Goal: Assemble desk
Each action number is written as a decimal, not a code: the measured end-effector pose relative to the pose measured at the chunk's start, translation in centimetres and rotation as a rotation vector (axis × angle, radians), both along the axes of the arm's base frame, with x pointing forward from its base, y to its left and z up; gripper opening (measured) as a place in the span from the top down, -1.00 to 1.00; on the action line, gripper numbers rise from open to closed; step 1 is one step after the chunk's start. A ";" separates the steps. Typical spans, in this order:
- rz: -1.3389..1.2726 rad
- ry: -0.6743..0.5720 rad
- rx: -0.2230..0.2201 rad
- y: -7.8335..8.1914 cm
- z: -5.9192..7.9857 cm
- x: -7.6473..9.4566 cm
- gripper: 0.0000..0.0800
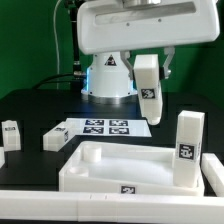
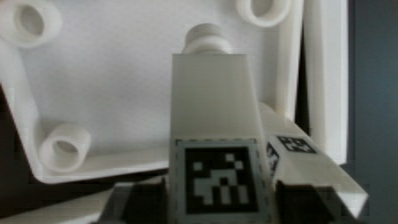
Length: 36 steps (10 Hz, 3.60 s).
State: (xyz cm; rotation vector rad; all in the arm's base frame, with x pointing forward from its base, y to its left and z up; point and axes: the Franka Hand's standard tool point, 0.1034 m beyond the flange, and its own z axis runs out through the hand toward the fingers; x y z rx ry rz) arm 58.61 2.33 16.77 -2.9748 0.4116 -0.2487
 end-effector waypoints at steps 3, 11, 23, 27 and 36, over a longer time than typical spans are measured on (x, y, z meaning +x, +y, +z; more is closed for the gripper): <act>-0.007 -0.168 -0.054 0.1 -0.7 0.1 0.28; 0.060 -0.161 -0.143 -6.8 -4.6 -0.4 0.28; 0.064 -0.256 -0.208 -10.8 -4.2 1.9 0.28; 0.075 -0.267 -0.203 -10.1 -3.9 2.4 0.28; 0.067 -0.314 -0.247 -10.9 -4.7 2.4 0.28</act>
Offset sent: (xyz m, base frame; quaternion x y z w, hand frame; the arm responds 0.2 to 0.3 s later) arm -0.0051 -0.0127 -0.0278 -0.0737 0.0756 -0.0473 0.9933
